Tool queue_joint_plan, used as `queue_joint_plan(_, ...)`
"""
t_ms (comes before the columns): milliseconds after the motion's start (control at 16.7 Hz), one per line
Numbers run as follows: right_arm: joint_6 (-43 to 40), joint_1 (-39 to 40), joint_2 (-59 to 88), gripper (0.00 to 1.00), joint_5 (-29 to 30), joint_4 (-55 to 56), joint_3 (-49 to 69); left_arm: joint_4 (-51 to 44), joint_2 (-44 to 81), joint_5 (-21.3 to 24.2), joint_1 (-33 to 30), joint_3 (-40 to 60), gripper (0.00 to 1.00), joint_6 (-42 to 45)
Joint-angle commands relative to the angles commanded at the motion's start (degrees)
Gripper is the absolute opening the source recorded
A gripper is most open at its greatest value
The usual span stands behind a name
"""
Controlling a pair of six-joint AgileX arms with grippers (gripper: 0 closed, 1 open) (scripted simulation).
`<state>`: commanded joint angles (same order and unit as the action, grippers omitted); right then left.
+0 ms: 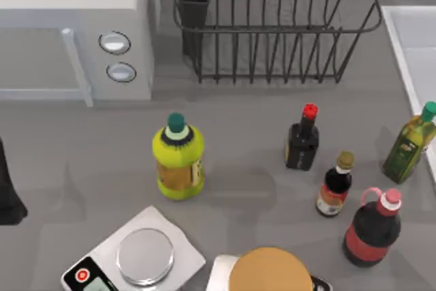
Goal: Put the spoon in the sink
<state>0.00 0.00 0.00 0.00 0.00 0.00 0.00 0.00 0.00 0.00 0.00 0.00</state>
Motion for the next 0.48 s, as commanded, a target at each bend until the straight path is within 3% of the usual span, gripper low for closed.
queue_joint_plan(240, 0.3, -1.1, 1.9, 1.00, -0.2, -1.9, 1.7, 0.0, 0.0, 0.0, 0.0, 0.0, 1.00, 0.0)
queue_joint_plan(480, 2.0, -6.2, 13.0, 1.00, -1.3, -12.0, 9.8, 0.0, 0.0, 0.0, 0.0, 0.0, 1.00, 0.0)
